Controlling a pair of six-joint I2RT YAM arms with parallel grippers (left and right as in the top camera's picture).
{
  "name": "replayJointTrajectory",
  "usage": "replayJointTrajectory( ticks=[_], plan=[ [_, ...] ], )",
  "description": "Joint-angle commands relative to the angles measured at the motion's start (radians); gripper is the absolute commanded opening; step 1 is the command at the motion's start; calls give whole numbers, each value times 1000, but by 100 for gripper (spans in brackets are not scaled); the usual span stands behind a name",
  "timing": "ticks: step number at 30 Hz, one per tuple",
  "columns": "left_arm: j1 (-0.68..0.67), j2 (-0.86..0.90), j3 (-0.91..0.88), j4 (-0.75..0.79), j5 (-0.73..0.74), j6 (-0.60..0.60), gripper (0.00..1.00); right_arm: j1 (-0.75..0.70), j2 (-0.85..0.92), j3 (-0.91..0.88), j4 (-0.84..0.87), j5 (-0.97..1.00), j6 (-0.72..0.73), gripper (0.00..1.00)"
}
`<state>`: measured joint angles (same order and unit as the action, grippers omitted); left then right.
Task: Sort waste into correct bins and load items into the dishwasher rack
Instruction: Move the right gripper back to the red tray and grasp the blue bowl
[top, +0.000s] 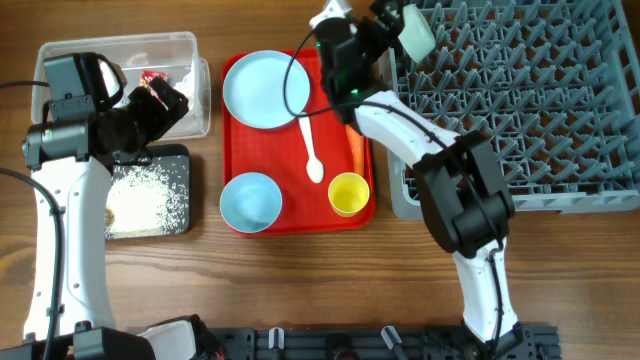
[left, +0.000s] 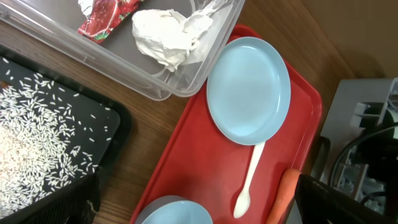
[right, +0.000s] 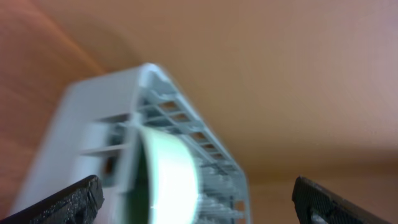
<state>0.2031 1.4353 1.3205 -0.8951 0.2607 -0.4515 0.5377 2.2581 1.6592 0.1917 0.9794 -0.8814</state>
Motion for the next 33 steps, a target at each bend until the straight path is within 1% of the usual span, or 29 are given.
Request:
replayJointTrajectory(
  ticks=[1, 3, 5, 7, 9, 13, 16, 18, 19, 20, 23, 25, 29, 33],
  plan=[
    [3, 7, 6, 0, 12, -5, 100, 38, -107, -1, -163, -189, 289, 100],
    [3, 7, 6, 0, 12, -5, 100, 34, -163, -1, -285, -344, 417, 100],
    [3, 7, 6, 0, 12, -5, 100, 29, -225, -1, -397, -501, 511, 100],
    [3, 7, 6, 0, 12, -5, 100, 27, -284, -1, -500, -661, 563, 100],
    [3, 7, 6, 0, 12, -5, 100, 28, -356, -1, -624, -905, 633, 100],
    [3, 7, 6, 0, 12, -5, 100, 28, -428, -1, -764, -1256, 829, 100],
    [3, 7, 6, 0, 12, -5, 100, 28, -433, -2, -832, -1468, 957, 99],
    [3, 7, 6, 0, 12, -5, 100, 30, -416, -12, -855, -1528, 1109, 93],
    [3, 7, 6, 0, 12, -5, 100, 35, -408, -25, -858, -1528, 1172, 93],
    [3, 7, 6, 0, 12, -5, 100, 42, -400, -40, -858, -1527, 1204, 89],
    [3, 7, 6, 0, 12, -5, 100, 61, -378, -91, -833, -1520, 1244, 74],
    [3, 7, 6, 0, 12, -5, 100, 80, -355, -128, -808, -1498, 1297, 68],
    [3, 7, 6, 0, 12, -5, 100, 107, -301, -166, -797, -1467, 1379, 61],
    [3, 7, 6, 0, 12, -5, 100, 134, -229, -170, -805, -1467, 1413, 59]
  ],
)
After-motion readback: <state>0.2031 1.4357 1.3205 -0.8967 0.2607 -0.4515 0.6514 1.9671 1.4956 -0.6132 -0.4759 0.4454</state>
